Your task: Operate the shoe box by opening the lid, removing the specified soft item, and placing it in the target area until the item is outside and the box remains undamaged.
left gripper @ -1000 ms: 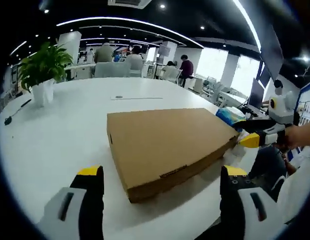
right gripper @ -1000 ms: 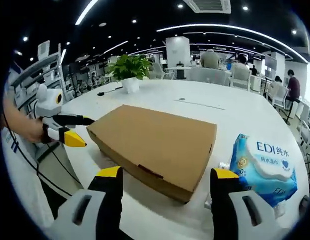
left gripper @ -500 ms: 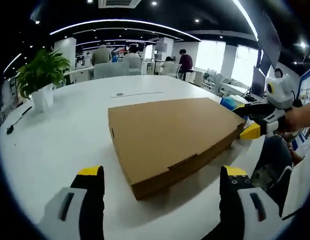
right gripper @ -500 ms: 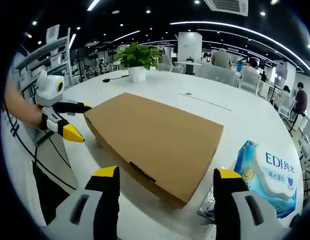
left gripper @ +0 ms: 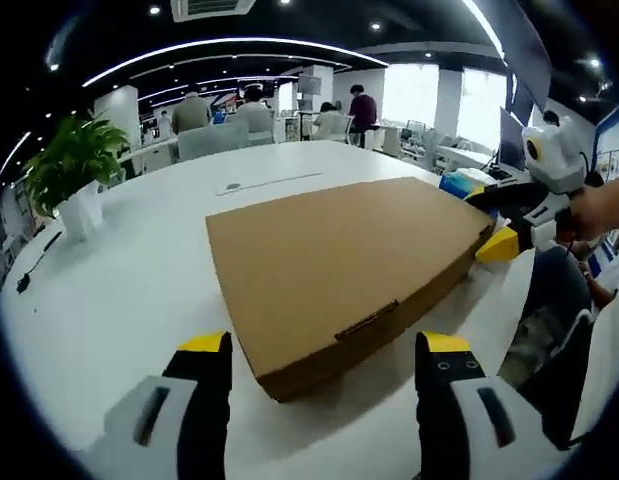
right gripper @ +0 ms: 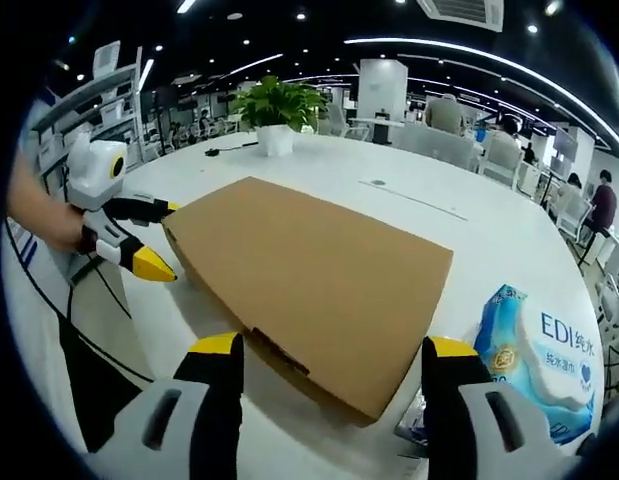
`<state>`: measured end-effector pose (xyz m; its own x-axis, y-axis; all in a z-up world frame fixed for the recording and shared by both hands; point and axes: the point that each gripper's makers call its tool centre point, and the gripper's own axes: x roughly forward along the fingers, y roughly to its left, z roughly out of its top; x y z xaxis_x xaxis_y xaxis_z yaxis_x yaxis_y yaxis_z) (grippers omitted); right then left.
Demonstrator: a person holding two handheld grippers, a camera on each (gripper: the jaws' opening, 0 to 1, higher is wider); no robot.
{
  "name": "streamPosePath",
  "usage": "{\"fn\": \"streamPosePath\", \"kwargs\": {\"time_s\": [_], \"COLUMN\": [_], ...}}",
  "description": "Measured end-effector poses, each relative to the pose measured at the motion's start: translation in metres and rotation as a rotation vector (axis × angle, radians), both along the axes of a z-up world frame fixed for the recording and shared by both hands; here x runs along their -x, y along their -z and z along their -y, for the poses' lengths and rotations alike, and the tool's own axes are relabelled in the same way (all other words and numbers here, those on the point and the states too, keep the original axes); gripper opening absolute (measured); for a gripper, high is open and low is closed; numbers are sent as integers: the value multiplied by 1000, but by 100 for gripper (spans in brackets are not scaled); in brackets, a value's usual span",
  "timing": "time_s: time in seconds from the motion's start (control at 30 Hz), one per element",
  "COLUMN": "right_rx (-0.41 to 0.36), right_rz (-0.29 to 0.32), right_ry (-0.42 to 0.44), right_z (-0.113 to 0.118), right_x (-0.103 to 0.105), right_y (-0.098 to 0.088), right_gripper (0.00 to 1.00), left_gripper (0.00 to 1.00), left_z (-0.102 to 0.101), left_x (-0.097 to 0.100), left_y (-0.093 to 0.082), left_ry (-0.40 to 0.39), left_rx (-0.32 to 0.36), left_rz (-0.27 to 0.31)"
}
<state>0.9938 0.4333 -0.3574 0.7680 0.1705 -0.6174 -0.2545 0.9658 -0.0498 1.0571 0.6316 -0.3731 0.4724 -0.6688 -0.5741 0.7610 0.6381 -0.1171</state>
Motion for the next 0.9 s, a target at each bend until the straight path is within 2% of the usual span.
{"fn": "streamPosePath", "kwargs": {"time_s": [0.13,0.23,0.3,0.43,0.57,0.9], "right_rx": [3,7,5,12,13,-5], "right_rz": [2,3,6,4,21,2], "right_ry": [15,19,21,32,38,48], "right_z": [0,0,-1,1,0,3], "right_x": [0,0,0,-1,1,10], "right_y": [-1,0,-1,1,1,4], "right_gripper": [75,75,75,74,75,72], "left_gripper": [69,68,63,61,62,61], "left_z": [-3,-2,-5,-3,-4,-3], "left_x": [-1,-3,-6,-5,-3,3], "left_y": [3,3,4,4,6,5], "left_ry": [-14,-17,-34,-50,-46,-45], "left_rx": [-19,-17,-22,-30,-17,-14], "left_rz": [17,36,47,16,43,26]}}
